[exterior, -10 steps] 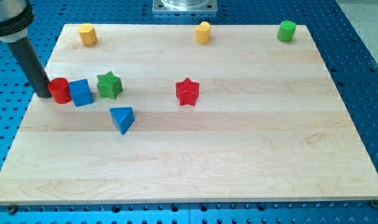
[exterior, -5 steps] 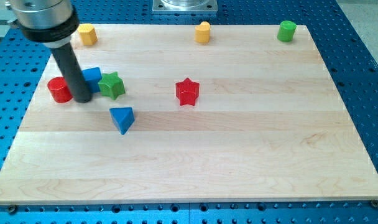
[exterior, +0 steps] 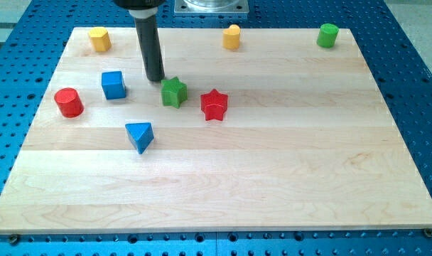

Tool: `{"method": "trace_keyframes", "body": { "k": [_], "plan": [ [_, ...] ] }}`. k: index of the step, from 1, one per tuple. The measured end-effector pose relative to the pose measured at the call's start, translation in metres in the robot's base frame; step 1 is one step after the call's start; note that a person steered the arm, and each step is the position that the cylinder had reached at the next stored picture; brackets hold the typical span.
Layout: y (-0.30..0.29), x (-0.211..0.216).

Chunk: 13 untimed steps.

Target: Place the cube top to the green star

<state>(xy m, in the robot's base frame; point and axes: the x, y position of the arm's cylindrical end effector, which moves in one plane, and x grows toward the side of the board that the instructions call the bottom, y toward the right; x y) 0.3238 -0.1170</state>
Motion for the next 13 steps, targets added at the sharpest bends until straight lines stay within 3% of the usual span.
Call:
{"method": "trace_keyframes", "body": {
  "k": [2,3,4,6,9,12,13],
  "plan": [
    [-0.113,0.003],
    [-0.125,0.034],
    [-0.100,0.067],
    [-0.017,0.069],
    [-0.015,0.064],
    [-0.088,0.048],
    [-0.052,0.036]
  ]
}}
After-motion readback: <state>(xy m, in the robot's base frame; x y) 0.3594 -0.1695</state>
